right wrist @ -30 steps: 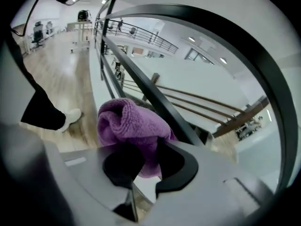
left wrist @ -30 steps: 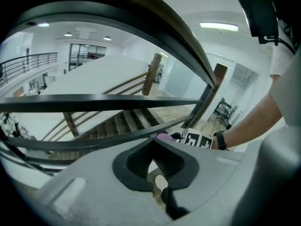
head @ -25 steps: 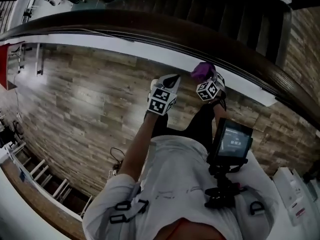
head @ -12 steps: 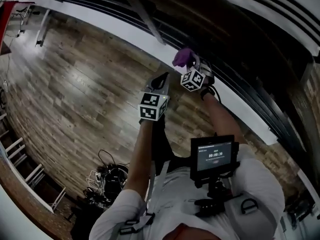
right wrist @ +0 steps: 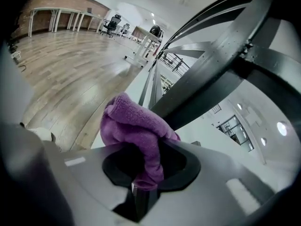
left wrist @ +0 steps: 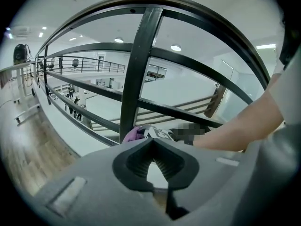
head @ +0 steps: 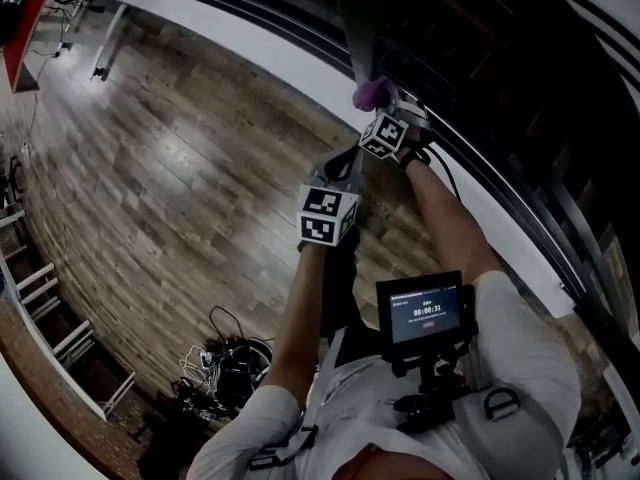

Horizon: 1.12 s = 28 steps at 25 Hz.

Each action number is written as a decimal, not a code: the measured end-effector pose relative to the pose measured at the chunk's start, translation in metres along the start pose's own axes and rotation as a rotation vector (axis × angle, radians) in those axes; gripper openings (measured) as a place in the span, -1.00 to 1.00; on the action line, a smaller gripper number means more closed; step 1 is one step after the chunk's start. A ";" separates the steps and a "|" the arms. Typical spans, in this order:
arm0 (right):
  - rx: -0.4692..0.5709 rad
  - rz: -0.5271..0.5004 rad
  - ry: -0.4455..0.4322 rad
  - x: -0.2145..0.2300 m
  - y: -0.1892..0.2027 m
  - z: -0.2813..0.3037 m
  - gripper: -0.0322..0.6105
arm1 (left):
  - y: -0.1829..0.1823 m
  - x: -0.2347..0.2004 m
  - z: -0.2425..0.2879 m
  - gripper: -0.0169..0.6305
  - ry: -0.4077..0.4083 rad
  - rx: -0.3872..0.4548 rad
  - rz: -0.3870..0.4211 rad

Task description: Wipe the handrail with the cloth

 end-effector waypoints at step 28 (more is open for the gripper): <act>-0.359 0.203 -0.037 0.017 0.201 -0.142 -0.70 | 0.004 0.139 0.037 -0.95 0.203 -0.165 0.033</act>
Point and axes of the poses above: the fingertips, and each gripper's own axes: z forward along the fingers, x to its right, y out of its underside, the point moved 4 cm from there along -z, backward along the fingers, and after that the axes turned 15 degrees about y, right-handed, at the moved point
